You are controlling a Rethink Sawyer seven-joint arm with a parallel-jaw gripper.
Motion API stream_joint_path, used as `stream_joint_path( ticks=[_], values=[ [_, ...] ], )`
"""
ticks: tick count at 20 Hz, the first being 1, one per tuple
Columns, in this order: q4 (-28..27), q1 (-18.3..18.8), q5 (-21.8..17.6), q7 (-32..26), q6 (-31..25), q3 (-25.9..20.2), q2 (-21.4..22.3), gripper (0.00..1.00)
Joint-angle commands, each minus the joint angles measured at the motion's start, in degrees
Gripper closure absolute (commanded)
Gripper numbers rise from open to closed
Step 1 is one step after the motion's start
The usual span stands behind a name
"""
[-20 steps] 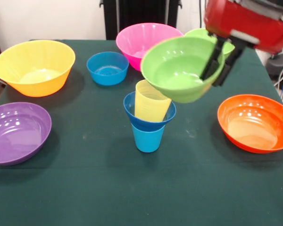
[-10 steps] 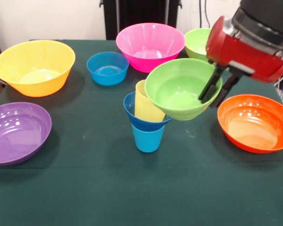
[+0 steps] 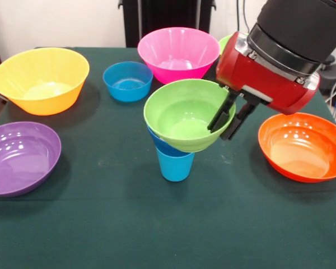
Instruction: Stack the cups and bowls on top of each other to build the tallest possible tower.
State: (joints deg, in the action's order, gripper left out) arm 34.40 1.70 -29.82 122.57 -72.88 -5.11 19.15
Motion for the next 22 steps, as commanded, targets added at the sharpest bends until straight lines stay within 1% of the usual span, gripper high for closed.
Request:
stream_joint_path(
  ticks=[1, 3, 4, 7, 8, 13, 18, 22],
  values=[
    [-2.1, -1.2, 1.9, 9.4, -7.5, -0.4, -0.9, 1.0],
    [-1.6, -1.7, 2.8, 10.0, -8.0, 0.3, -0.7, 1.0],
    [-0.2, -2.1, 3.4, 10.9, -7.7, 1.1, -0.1, 1.0],
    [1.8, -2.9, 4.8, 12.6, -7.4, 2.7, 0.6, 1.0],
    [1.6, -3.3, 5.2, 13.4, -8.1, 3.1, 0.4, 1.0],
    [3.0, -4.8, 7.3, 15.7, -7.9, 5.7, 0.5, 1.0],
    [6.3, -6.1, 9.0, 17.6, -5.5, 8.1, 1.3, 1.0],
    [9.2, -7.0, 9.8, 17.9, -3.3, 10.2, 2.0, 1.0]
  ],
)
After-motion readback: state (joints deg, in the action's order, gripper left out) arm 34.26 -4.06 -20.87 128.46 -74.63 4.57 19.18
